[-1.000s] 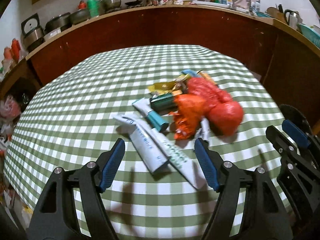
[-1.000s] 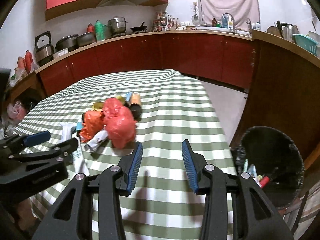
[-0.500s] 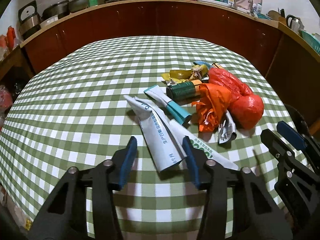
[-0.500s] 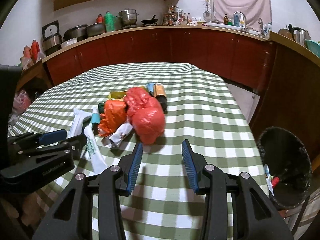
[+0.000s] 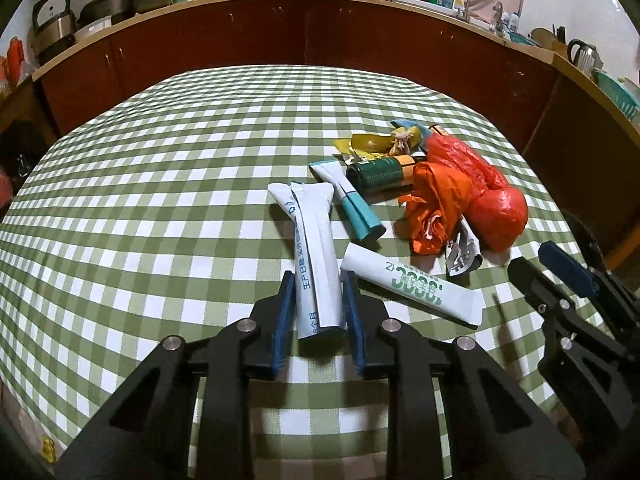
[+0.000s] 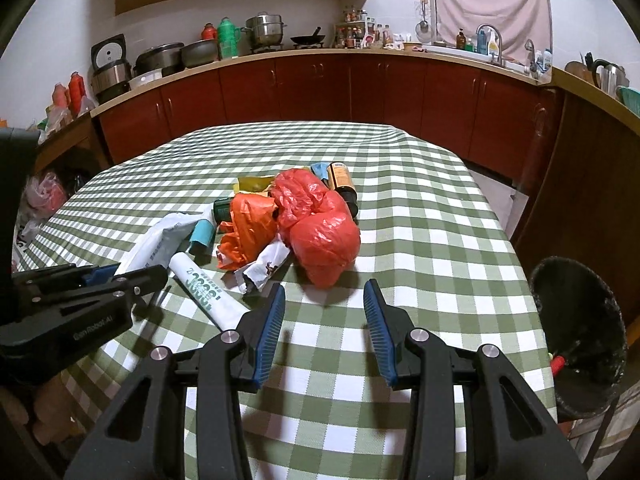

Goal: Collect trash
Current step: 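Grasp the white tube with blue print with the left tool, then grasp the white tube with green print with the right tool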

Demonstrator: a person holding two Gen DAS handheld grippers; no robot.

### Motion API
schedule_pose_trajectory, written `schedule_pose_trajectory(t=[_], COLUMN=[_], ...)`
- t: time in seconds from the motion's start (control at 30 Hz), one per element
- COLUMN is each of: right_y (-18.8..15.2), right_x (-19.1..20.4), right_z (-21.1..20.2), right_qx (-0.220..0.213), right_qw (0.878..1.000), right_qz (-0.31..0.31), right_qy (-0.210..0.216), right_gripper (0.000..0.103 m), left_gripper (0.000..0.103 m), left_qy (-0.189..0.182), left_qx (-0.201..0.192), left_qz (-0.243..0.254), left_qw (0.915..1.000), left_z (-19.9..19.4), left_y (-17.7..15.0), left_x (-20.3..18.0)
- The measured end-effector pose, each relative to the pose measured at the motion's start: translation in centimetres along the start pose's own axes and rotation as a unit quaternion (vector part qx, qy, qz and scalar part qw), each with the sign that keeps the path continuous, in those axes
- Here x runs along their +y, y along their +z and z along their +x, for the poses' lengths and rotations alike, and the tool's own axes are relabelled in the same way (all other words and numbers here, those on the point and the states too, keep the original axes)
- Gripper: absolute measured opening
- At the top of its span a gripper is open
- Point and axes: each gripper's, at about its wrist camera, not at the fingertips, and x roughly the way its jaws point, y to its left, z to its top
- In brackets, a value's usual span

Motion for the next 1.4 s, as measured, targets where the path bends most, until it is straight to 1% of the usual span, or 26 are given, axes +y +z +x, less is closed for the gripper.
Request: schedule_pose_trajectory(t=[0.07, 0.1, 0.17, 0.3, 0.37, 0.4, 0.43, 0.5, 0.53, 0.63, 0.73, 0.87, 1.03, 1.23, 1.4], right_y=[0.0, 0.0, 0.0, -0.1, -0.1, -0.1, -0.2, -0.2, -0.1, -0.1, -0.2, -0.2, -0.3, -0.4, -0.1], right_x=[0.0, 0.0, -0.1, -0.2, -0.2, -0.2, -0.2, -0.1, -0.1, 0.2, 0.9, 2.1, 3.8, 5.3, 6.1], right_z=[0.0, 0.1, 0.2, 0.4, 0.4, 0.4, 0.4, 0.5, 0.6, 0.6, 0.6, 0.5, 0.5, 1.5, 2.5], right_qx=[0.001, 0.001, 0.002, 0.004, 0.005, 0.005, 0.005, 0.006, 0.007, 0.008, 0.01, 0.012, 0.017, 0.04, 0.057], right_qw=[1.0, 1.0, 1.0, 1.0, 1.0, 1.0, 1.0, 1.0, 1.0, 1.0, 1.0, 0.999, 0.998, 0.996, 0.995], right_qz=[-0.001, 0.0, 0.002, 0.005, 0.004, 0.003, 0.003, 0.0, 0.0, -0.002, -0.008, -0.022, -0.039, -0.054, -0.06], right_qy=[0.001, 0.001, 0.002, 0.005, 0.006, 0.007, 0.008, 0.01, 0.011, 0.013, 0.018, 0.027, 0.043, 0.056, 0.053], right_gripper=[0.041, 0.041, 0.041, 0.041, 0.041, 0.041, 0.041, 0.041, 0.041, 0.041, 0.041, 0.041, 0.041, 0.041, 0.041], left_gripper=[0.045, 0.056, 0.058, 0.059, 0.058, 0.055, 0.049, 0.041, 0.033, 0.022, 0.017, 0.017, 0.016, 0.016, 0.016], left_qy=[0.0, 0.003, 0.013, 0.019, 0.021, 0.02, 0.021, 0.024, 0.026, 0.022, 0.009, 0.014, 0.029, 0.047, 0.051], left_qx=[-0.002, -0.007, -0.012, -0.005, 0.003, 0.005, 0.001, -0.001, -0.002, -0.004, -0.004, -0.002, 0.001, 0.003, 0.003], left_qz=[-0.005, -0.007, -0.01, -0.014, -0.017, -0.019, -0.018, -0.011, -0.007, 0.003, 0.005, 0.009, 0.001, -0.008, -0.006], left_qw=[1.0, 0.9999, 0.9998, 0.9997, 0.9996, 0.9996, 0.9996, 0.9996, 0.9996, 0.9998, 0.9999, 0.9999, 0.9996, 0.9989, 0.9987], left_z=[-0.2, -0.4, -0.4, 0.3, 0.8, 1.0, 1.0, 1.1, 1.1, 1.0, 0.8, 0.3, -0.5, -1.2, -1.8], left_y=[0.1, 0.1, 0.2, 0.4, 0.5, 0.5, 0.5, 0.5, 0.5, 0.5, 0.4, -0.1, -0.6, -1.1, -1.6], left_x=[0.2, 0.3, 0.4, 0.7, 1.1, 1.3, 1.3, 1.4, 1.5, 1.6, 2.1, 3.0, 4.9, 7.4, 8.6])
